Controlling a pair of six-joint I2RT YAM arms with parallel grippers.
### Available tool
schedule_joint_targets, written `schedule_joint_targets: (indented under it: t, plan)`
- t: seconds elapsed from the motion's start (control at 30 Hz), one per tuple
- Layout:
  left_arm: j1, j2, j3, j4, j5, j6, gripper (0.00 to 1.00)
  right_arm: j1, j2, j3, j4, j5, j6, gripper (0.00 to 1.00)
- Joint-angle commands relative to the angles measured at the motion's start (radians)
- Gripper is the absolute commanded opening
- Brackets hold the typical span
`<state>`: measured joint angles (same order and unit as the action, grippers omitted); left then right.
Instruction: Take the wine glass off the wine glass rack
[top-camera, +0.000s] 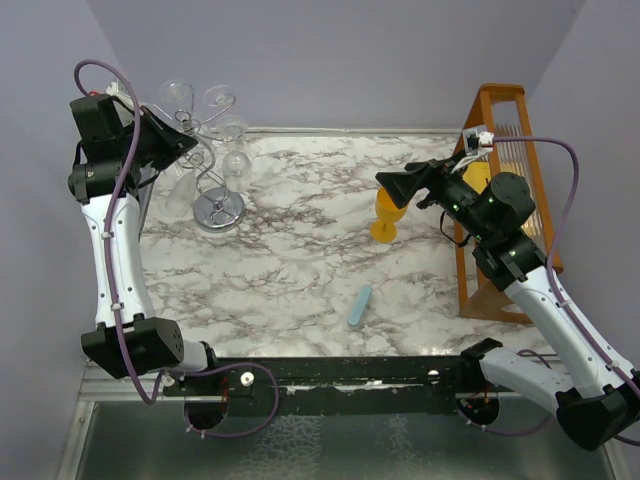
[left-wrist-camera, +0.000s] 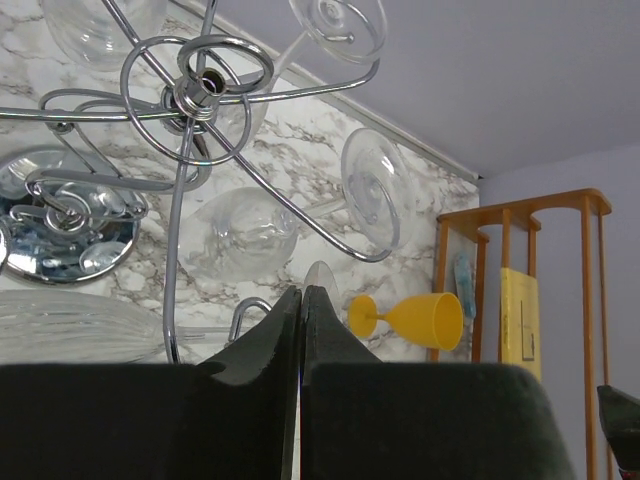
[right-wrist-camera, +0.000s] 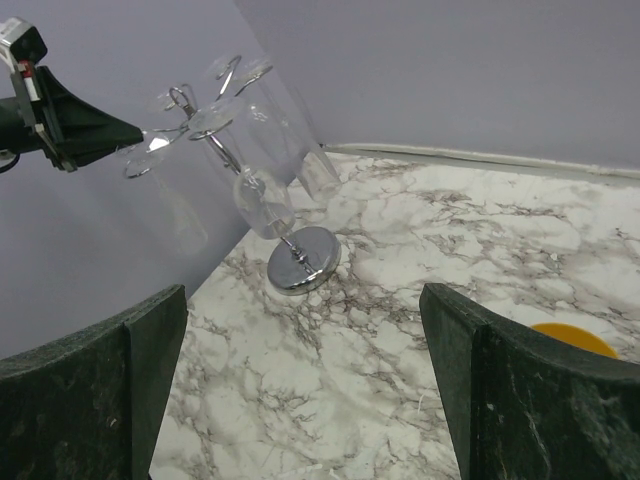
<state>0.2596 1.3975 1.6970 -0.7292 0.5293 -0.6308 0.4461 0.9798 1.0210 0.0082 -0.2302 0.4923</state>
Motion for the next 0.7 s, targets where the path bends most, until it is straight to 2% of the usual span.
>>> schedule_joint_targets:
  t: [0.0, 0.43, 0.67]
  plan:
    - [0.01, -0.06, -0.011, 0.052, 0.044, -0.037, 0.0, 0.007, -0.001, 0.013, 0.012, 0.007, -0.005, 1.0]
    - [0.037, -0.12, -0.051, 0.027, -0.044, -0.047, 0.0, 0.008, -0.01, 0.014, 0.004, 0.005, -0.003, 1.0]
    - [0.05, -0.121, -0.063, 0.072, -0.068, -0.099, 0.0, 0.008, -0.018, 0.016, -0.002, 0.013, -0.008, 1.0]
